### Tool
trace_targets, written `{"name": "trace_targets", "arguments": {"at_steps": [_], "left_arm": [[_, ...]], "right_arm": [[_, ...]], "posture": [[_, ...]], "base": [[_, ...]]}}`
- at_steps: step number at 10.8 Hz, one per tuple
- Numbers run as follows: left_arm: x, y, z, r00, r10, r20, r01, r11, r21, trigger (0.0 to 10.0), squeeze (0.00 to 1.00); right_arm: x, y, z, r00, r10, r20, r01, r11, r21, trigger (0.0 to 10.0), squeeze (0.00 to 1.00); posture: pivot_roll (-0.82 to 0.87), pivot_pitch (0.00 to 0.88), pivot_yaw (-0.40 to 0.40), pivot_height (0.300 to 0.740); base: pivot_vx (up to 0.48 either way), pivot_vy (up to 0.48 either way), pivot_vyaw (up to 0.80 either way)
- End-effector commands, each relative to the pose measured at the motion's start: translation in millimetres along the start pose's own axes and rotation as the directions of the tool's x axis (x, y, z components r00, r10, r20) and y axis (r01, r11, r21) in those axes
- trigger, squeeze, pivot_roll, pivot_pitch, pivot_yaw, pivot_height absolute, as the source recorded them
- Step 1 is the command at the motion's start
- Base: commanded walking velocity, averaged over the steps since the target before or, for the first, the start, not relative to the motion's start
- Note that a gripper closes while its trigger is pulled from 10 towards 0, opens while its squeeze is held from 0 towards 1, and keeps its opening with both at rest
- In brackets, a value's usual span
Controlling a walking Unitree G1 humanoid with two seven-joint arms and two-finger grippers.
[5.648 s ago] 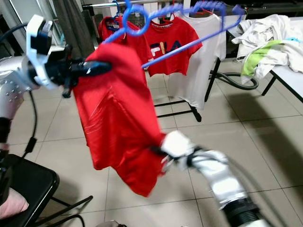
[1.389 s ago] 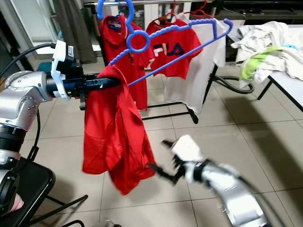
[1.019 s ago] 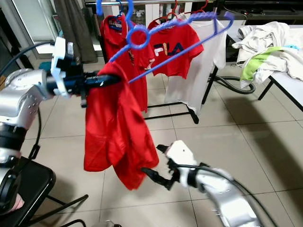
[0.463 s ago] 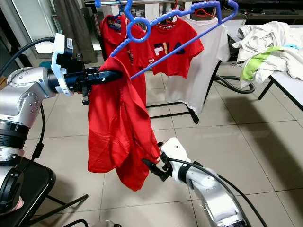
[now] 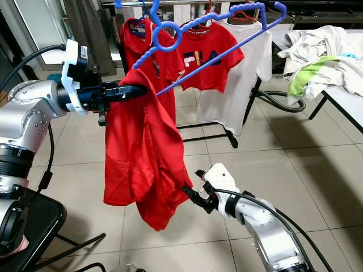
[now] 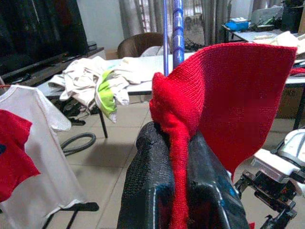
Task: Hang hanger
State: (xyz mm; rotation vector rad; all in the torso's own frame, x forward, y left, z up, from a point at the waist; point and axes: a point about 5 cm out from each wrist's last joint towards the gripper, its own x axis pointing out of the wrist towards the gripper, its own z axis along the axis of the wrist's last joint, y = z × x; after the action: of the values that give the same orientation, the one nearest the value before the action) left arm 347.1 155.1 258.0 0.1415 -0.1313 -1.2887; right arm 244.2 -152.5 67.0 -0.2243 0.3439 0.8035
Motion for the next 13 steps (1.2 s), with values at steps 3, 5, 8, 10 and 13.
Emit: {"name": "trace_targets", "arguments": {"at_steps": [3, 5, 8, 10, 13], "left_arm": [[-0.2, -0.3, 13.7, 0.999, -0.009, 0.041, 0.008, 0.999, 0.036, 0.0, 0.0], [-0.9, -1.1, 13.7, 0.999, -0.016, 0.037, 0.014, 0.999, 0.032, 0.0, 0.0], [0.2, -2.7, 13.6, 0.999, -0.034, 0.036, 0.033, 0.999, 0.025, 0.0, 0.0], [0.7, -5.4, 12.6, 0.998, -0.058, 0.032, 0.058, 0.998, 0.014, 0.0, 0.0], [-1.1, -5.8, 11.7, 0.998, -0.063, 0.024, 0.063, 0.998, 0.009, 0.0, 0.0]], "right_arm": [[5.0, -1.6, 5.7, 1.0, -0.001, 0.024, 0.002, 1.0, -0.01, 8.1, 0.0], [1.4, -6.0, 3.6, 1.0, -0.011, 0.021, 0.011, 1.0, -0.008, 8.2, 0.0], [0.6, -9.6, 3.4, 1.0, -0.007, 0.012, 0.008, 0.999, -0.032, 10.0, 0.0], [1.7, -10.9, 1.8, 1.0, 0.016, 0.001, -0.016, 0.998, -0.056, 10.0, 0.0], [-2.8, -15.3, 1.3, 0.998, 0.055, -0.006, -0.056, 0.996, -0.075, 10.0, 0.0]], "posture": [[-0.02, 0.0, 0.078, 0.74], [-0.02, 0.0, 0.079, 0.74], [-0.02, 0.0, 0.082, 0.74], [-0.03, 0.0, 0.084, 0.74], [-0.03, 0.0, 0.084, 0.74]], "base": [[0.0, 0.0, 0.0], [0.0, 0.0, 0.0], [0.0, 0.0, 0.0], [0.0, 0.0, 0.0], [0.0, 0.0, 0.0]]}}
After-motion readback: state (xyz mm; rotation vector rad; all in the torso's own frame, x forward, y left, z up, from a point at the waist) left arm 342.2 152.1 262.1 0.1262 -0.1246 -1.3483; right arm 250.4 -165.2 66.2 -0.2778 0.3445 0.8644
